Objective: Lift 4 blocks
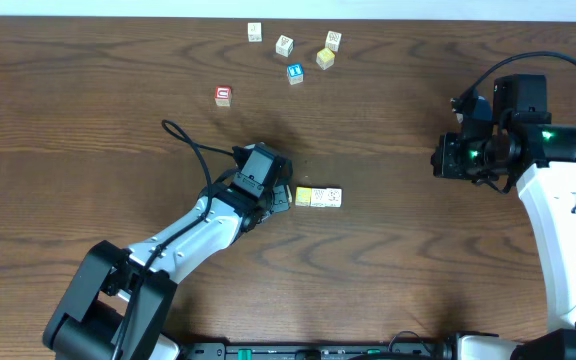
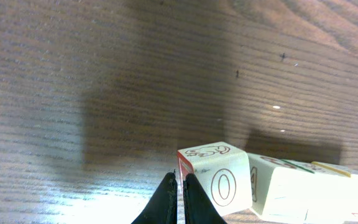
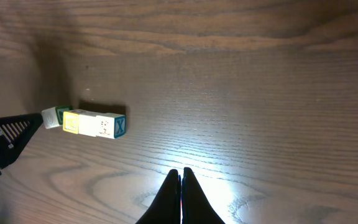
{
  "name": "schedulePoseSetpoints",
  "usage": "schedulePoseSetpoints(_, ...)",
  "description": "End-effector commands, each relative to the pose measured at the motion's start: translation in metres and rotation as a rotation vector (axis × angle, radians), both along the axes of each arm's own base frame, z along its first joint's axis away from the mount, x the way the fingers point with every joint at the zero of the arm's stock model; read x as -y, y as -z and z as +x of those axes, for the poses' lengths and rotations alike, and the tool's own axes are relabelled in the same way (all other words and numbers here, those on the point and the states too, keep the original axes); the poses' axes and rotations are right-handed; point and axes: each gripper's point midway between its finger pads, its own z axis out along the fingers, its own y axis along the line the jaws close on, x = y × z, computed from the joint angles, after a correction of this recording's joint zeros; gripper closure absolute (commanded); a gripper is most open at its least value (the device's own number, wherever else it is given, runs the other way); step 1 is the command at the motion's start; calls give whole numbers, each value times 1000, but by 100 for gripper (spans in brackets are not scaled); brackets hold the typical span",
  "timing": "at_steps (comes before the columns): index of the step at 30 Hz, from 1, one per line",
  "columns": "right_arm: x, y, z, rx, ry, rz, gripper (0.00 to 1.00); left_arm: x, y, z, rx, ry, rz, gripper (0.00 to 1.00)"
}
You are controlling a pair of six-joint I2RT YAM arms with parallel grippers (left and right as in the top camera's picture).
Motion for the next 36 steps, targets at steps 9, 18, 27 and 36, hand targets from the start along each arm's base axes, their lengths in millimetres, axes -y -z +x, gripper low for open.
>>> schedulePoseSetpoints(9,-9,0,-2,-4,-17,16,99,2,-8,15,60,4,18,93)
schedulePoseSetpoints(18,-9,0,-2,-4,-17,16,99,0,-8,16,66,-4,29,93)
schedulePoseSetpoints(27,-9,0,-2,-4,-17,16,99,-2,-8,17,73,-11,42,93)
schedulePoseSetpoints(36,-9,0,-2,-4,-17,15,99,-4,13,13,19,-26,56,93)
